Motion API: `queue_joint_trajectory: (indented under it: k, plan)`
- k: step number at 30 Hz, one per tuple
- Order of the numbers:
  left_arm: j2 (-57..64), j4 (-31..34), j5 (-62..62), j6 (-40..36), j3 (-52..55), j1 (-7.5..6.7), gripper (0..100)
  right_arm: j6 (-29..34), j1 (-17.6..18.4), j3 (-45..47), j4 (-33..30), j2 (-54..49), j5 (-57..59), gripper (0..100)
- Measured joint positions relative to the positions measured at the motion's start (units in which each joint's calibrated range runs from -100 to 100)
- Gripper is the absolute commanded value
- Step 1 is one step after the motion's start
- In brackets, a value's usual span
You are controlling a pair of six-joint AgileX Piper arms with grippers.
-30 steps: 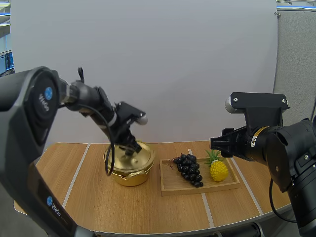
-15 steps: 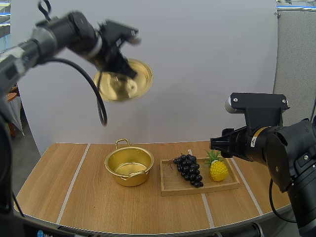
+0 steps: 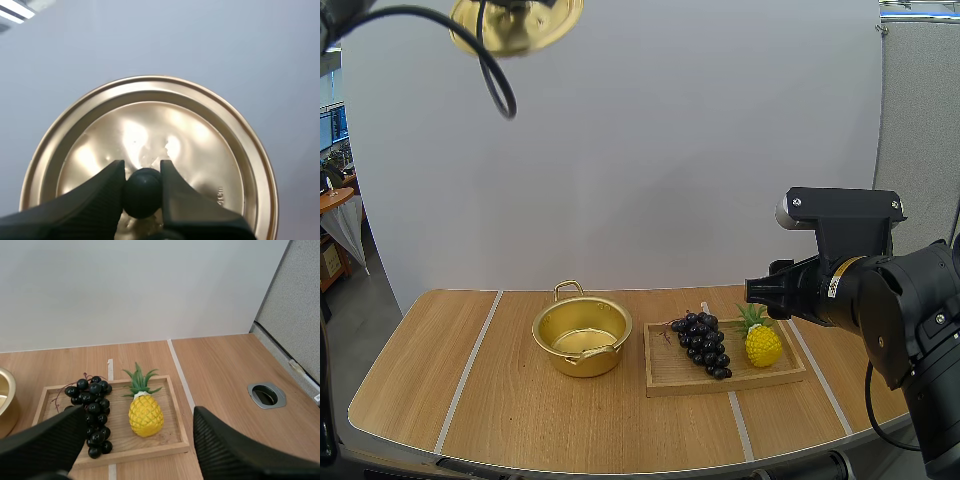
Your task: Open the pot, put the pineapple inside, and close it
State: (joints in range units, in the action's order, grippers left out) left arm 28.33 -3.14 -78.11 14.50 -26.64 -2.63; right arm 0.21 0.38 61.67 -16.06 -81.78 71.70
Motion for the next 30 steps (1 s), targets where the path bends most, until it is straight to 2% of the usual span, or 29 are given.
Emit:
queue_joint_trajectory:
  k: [15, 21, 23, 30]
  plan:
    - [0.35, 0.00, 3.90, -1.26, -3.80, 0.00, 0, 0.00, 0.00, 0.00, -1.23, 1.89, 0.00, 100]
    - [0.35, 0.00, 3.96, -1.26, -3.80, 0.00, 0, 0.00, 0.00, -3.67, -1.52, 9.93, -0.02, 100]
    - [0.35, 0.00, 4.36, -1.36, -3.80, 0.00, 0, 0.38, 0.00, -7.71, -1.62, 16.56, -0.38, 100]
    - [0.35, 0.00, 4.57, -1.36, -3.80, 0.00, 0, 0.78, 0.00, -10.15, -1.86, 24.15, -0.74, 100]
